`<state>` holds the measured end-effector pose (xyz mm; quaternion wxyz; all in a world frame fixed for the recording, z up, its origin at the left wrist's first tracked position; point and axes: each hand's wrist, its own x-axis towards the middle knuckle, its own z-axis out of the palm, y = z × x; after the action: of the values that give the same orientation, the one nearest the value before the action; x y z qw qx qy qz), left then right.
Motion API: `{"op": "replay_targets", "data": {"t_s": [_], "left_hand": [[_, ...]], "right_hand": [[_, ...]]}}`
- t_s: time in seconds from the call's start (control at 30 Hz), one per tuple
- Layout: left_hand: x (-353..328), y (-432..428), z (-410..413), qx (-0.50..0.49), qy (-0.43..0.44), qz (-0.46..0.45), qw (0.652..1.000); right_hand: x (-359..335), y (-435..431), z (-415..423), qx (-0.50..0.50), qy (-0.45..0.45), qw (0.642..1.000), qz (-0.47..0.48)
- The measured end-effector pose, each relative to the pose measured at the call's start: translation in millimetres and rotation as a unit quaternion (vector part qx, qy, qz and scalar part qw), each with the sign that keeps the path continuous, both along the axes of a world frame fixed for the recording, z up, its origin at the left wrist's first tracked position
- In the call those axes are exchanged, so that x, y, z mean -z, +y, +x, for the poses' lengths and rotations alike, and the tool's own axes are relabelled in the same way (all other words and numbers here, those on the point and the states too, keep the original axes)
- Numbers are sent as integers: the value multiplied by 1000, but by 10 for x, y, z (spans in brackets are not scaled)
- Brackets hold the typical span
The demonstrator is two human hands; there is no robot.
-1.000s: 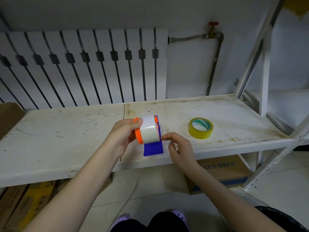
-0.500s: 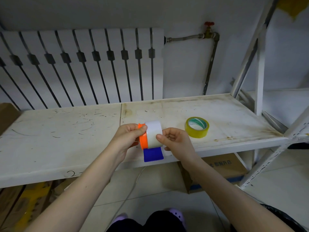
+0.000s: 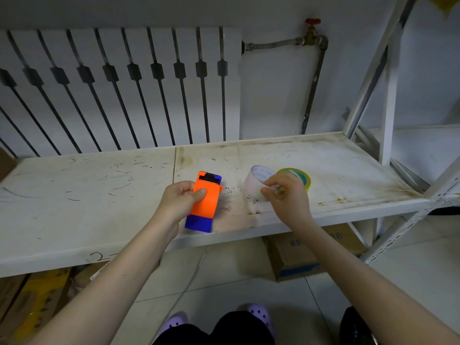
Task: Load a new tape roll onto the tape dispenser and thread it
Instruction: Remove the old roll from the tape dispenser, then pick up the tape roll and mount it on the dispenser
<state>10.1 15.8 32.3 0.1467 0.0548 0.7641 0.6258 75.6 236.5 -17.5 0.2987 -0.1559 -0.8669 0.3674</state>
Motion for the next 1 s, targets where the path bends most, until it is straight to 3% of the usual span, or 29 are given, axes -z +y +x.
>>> {"op": "replay_targets", "data": {"t_s": [0.07, 0.4, 0.63, 0.73, 0.83, 0.9, 1.0], "left_hand": [[42, 5, 0, -1, -1, 0, 1000], [57, 212, 58, 4, 12, 11, 1000], [52, 342, 86, -4, 4, 32, 999], [49, 362, 99, -12, 4, 43, 999], [50, 373, 105, -18, -2, 57, 998], [51, 369, 115, -23, -8, 65, 998], [45, 333, 128, -29, -10, 71, 997]], "right_hand": [[24, 131, -9, 46, 25, 998, 34], [235, 1104, 101, 241, 32, 966, -84], [372, 1397, 218, 266, -86, 959, -34], [268, 1224, 163, 248, -60, 967, 8], [156, 910, 18, 143, -49, 985, 83], [183, 730, -101, 63, -128, 981, 135], [263, 608, -237, 35, -274, 950, 144]]}}
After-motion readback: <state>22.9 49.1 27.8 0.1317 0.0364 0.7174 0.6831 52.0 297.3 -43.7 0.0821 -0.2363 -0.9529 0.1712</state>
